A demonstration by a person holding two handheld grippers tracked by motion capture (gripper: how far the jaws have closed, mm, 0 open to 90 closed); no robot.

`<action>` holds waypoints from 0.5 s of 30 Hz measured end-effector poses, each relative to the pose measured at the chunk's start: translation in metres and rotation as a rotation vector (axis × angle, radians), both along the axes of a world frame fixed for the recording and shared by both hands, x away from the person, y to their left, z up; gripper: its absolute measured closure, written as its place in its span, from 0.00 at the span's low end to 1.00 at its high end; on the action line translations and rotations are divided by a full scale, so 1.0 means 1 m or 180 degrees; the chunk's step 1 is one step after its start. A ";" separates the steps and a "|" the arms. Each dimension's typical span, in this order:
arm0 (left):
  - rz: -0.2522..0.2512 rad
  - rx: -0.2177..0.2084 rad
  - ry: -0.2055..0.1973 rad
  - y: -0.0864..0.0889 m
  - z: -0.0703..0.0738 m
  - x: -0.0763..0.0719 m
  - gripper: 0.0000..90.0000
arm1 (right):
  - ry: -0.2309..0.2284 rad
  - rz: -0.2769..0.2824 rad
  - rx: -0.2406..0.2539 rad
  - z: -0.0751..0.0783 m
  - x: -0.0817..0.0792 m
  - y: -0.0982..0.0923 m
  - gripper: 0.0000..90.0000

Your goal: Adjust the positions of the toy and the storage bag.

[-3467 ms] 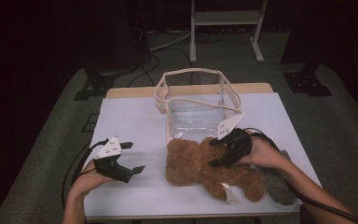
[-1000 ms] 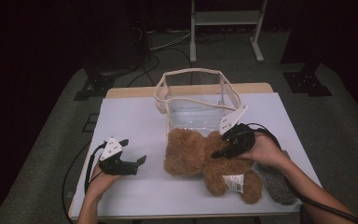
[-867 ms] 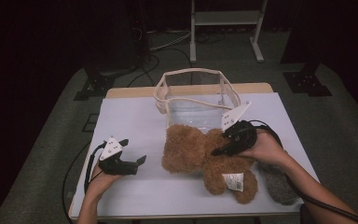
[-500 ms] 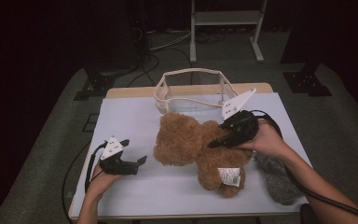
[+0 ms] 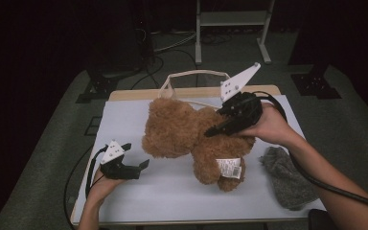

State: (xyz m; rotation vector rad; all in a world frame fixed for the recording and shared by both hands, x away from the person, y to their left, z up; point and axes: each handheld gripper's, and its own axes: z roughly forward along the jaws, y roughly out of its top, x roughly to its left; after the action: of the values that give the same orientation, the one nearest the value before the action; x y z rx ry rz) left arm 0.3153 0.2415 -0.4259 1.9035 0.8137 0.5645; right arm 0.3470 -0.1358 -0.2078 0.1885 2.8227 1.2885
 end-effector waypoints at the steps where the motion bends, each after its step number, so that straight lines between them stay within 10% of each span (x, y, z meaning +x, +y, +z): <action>1: -0.0002 0.0007 0.0003 0.000 0.000 0.000 0.06 | -0.0002 0.0019 -0.0009 0.005 0.002 0.001 0.71; 15: 0.0017 0.0012 0.0000 0.002 -0.002 0.002 0.06 | -0.0140 -0.0073 -0.0055 0.085 0.027 0.014 0.71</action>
State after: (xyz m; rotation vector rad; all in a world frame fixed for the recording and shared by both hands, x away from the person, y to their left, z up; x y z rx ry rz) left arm 0.3169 0.2436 -0.4274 1.9053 0.8182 0.5697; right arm 0.3743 -0.1222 -0.1229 0.1890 2.7859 1.2474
